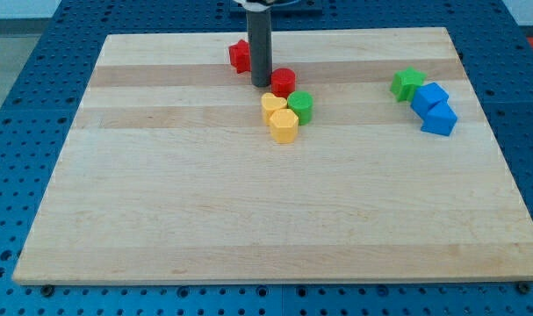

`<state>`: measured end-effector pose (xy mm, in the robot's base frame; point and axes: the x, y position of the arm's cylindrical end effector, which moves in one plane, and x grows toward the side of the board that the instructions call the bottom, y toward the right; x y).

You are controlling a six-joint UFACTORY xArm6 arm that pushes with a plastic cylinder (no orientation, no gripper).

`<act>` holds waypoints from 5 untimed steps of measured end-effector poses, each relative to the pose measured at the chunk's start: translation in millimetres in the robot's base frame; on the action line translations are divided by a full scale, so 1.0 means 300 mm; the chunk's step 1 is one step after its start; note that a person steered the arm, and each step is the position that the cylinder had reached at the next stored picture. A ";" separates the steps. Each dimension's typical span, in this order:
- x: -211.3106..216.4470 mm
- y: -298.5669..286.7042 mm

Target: Move the red circle closer to green circle

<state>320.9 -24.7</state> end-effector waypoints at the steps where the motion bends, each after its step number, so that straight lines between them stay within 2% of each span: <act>1: -0.006 0.000; 2: -0.046 0.002; 5: -0.046 0.103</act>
